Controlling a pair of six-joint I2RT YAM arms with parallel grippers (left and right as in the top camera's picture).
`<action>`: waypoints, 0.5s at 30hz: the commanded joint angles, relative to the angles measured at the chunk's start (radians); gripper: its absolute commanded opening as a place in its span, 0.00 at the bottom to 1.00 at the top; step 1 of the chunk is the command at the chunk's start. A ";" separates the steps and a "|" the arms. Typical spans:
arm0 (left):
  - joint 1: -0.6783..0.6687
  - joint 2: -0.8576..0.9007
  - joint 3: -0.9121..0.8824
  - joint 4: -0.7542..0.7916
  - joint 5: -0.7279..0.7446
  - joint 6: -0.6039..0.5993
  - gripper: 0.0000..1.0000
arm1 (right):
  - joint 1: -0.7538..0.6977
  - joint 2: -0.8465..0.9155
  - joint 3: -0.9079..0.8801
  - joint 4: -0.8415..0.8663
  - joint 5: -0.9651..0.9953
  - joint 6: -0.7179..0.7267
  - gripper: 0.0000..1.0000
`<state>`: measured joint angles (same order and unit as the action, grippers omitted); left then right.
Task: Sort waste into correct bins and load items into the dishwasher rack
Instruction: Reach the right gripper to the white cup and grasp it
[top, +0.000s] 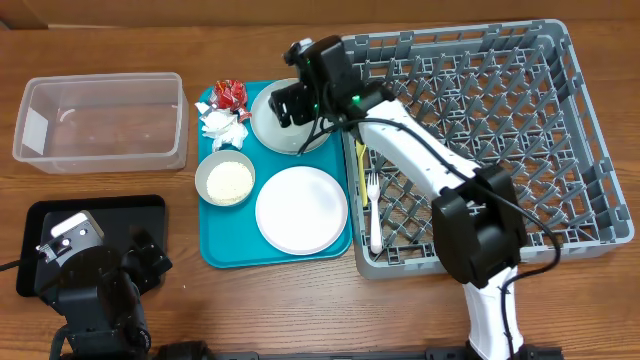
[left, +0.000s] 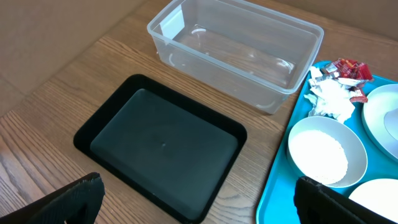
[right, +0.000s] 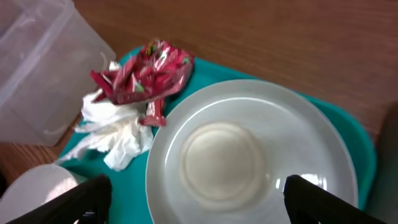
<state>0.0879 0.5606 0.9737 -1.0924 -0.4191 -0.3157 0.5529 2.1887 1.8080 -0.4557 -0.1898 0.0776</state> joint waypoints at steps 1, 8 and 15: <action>0.011 0.004 0.018 0.003 0.001 -0.014 1.00 | 0.029 0.041 0.026 0.016 -0.008 -0.091 0.93; 0.011 0.004 0.018 0.003 0.001 -0.014 1.00 | 0.071 0.120 0.026 0.030 0.169 -0.139 0.93; 0.011 0.004 0.018 0.003 0.001 -0.014 1.00 | 0.072 0.126 0.026 0.087 0.216 -0.161 0.94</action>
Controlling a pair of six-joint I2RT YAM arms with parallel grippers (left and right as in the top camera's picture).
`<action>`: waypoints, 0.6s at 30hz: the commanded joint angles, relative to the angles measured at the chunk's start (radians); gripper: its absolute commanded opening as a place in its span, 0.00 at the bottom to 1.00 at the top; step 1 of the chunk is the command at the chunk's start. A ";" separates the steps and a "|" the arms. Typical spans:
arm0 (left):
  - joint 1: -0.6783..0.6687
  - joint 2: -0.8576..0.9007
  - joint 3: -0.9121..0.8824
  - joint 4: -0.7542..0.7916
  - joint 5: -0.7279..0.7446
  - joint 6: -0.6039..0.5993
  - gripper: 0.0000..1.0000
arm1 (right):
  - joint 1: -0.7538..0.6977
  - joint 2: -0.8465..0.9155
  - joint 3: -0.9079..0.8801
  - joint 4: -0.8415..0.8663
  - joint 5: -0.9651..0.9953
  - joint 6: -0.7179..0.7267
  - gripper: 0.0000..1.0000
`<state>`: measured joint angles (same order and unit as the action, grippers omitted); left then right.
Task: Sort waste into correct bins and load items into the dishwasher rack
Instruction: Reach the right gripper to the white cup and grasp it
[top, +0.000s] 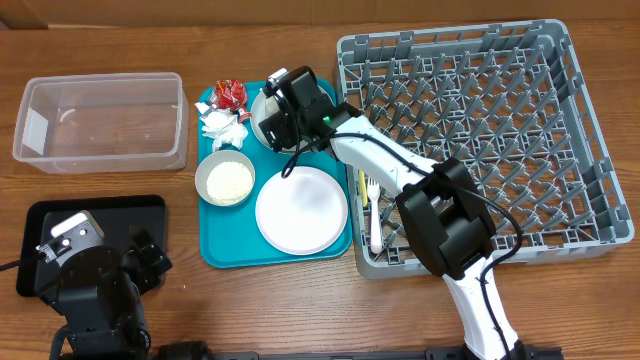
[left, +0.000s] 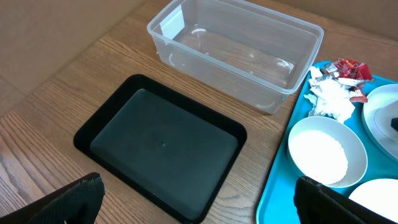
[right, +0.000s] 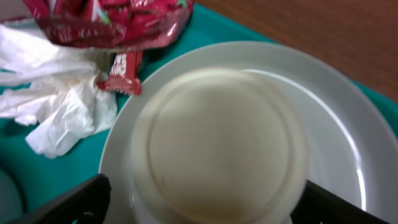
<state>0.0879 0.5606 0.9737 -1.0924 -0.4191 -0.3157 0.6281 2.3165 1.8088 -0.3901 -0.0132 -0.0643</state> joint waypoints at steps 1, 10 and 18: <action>0.011 0.004 0.018 0.003 0.001 -0.014 1.00 | -0.006 -0.002 0.025 0.027 0.039 -0.019 0.94; 0.011 0.004 0.018 0.003 0.001 -0.014 1.00 | -0.006 -0.002 0.025 0.128 0.035 -0.022 0.91; 0.011 0.004 0.018 0.003 0.001 -0.014 1.00 | -0.006 0.001 0.025 0.129 0.009 -0.011 0.70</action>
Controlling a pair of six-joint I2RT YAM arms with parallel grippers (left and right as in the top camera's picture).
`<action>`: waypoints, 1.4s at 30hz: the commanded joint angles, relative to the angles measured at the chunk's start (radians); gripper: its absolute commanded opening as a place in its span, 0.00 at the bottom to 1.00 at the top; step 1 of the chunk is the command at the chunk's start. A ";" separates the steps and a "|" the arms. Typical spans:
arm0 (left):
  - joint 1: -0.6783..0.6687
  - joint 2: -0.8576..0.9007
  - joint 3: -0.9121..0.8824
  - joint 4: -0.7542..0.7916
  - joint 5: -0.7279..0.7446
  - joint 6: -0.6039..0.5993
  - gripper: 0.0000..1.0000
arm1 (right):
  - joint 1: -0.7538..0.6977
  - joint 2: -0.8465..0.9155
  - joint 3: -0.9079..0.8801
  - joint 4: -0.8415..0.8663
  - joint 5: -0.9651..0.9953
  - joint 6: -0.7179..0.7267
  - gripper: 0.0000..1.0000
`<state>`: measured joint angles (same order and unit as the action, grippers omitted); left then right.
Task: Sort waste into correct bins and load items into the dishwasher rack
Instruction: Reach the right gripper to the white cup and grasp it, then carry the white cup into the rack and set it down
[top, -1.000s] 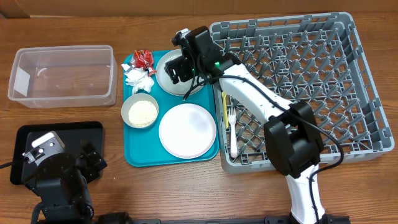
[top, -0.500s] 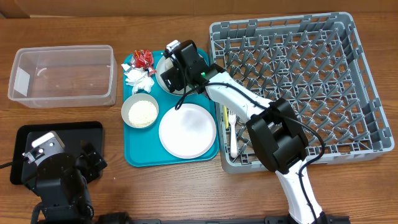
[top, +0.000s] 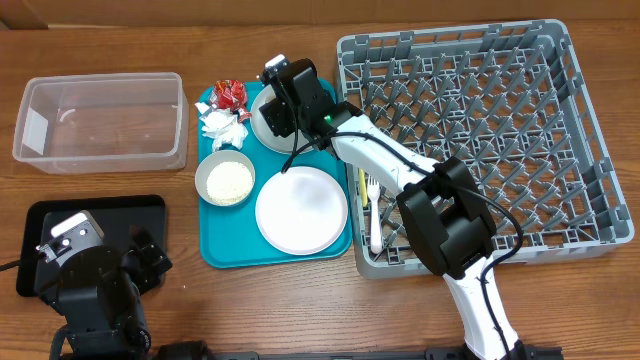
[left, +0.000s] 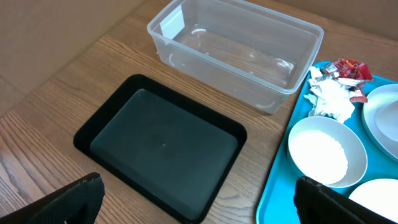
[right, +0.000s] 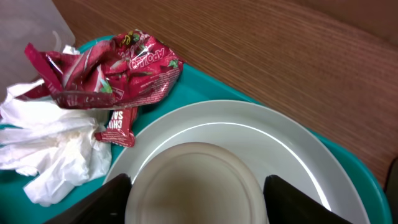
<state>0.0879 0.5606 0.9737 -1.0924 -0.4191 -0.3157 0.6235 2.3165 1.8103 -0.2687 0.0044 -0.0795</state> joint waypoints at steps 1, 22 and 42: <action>0.011 0.004 0.018 0.003 0.001 -0.014 1.00 | -0.002 0.001 0.024 0.008 -0.008 0.004 0.70; 0.011 0.004 0.018 0.003 0.001 -0.014 1.00 | 0.026 -0.495 0.025 -0.443 0.047 0.056 0.61; 0.011 0.004 0.018 0.003 0.001 -0.014 1.00 | -0.535 -0.610 0.018 -0.869 0.002 0.248 0.57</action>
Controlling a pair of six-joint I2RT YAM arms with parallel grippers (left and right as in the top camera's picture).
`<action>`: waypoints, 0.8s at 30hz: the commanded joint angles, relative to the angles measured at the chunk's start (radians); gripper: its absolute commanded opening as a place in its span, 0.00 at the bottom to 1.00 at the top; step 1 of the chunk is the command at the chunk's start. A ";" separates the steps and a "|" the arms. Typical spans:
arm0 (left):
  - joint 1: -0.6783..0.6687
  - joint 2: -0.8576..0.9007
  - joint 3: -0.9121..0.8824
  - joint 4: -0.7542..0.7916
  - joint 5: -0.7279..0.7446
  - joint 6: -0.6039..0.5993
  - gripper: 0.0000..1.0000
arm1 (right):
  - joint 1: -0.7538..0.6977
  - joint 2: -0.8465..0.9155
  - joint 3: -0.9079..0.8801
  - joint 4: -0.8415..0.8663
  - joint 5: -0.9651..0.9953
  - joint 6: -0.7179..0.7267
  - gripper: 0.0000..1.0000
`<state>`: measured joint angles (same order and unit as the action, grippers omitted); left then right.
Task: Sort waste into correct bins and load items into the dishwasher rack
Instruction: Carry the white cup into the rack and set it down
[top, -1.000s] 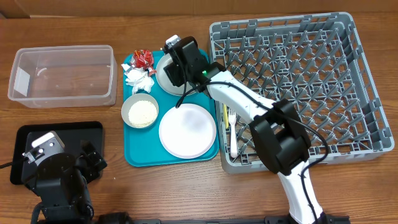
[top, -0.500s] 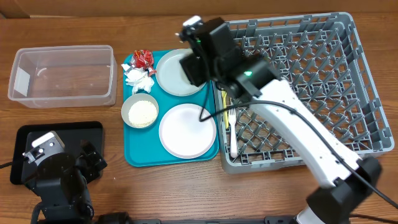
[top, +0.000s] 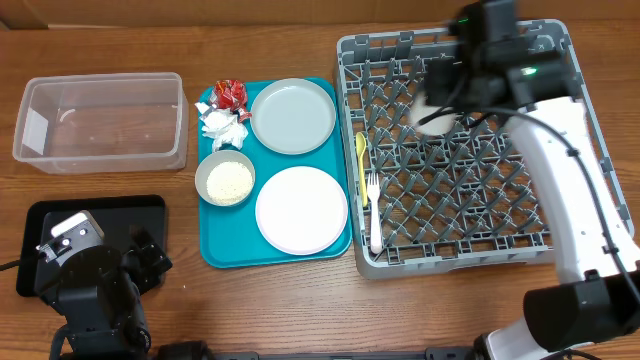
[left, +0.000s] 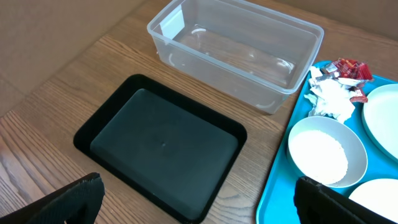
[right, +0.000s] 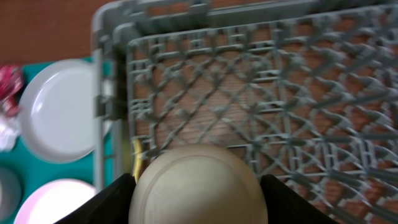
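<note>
A cream bowl (right: 198, 186), bottom up, sits between the fingers (right: 115, 200) of my right gripper (right: 198, 208), which is shut on it. In the overhead view the bowl (top: 436, 116) hangs blurred over the upper left part of the grey dishwasher rack (top: 590, 150). On the teal tray (top: 215, 255) lie a grey-green plate (top: 292, 116), a white plate (top: 301, 209), a bowl of white grains (top: 225, 180), a red wrapper (top: 229, 93) and a crumpled napkin (top: 222, 125). My left gripper (left: 199, 211) stands open at the near left, over the black bin (left: 163, 146).
A clear plastic bin (top: 100, 120) stands at the far left and the black bin (top: 40, 215) in front of it. A yellow utensil (top: 361, 160) and a white fork (top: 373, 215) lie along the rack's left side.
My right gripper, then down around the upturned bowl on the grey-green plate, now holds that bowl over the rack to the right. The plate is left bare. The left arm has not moved.
My right gripper was open above the grey-green plate, where the upturned bowl sat. It then stood lower and closer over the bowl, then with its fingers on either side of it. Now the bowl is off the plate and held over the rack.
</note>
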<state>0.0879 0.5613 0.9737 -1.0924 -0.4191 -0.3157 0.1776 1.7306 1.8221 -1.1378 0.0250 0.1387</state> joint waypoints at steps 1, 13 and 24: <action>0.011 0.003 0.018 0.003 0.001 -0.014 1.00 | -0.123 -0.021 -0.003 0.002 -0.018 0.030 0.57; 0.011 0.003 0.018 0.003 0.001 -0.014 1.00 | -0.336 0.083 -0.180 0.072 0.035 0.029 0.56; 0.011 0.003 0.018 0.003 0.001 -0.014 1.00 | -0.336 0.083 -0.180 0.029 0.046 0.022 0.56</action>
<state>0.0879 0.5613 0.9737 -1.0924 -0.4191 -0.3157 -0.1574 1.8263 1.6337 -1.1072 0.0582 0.1600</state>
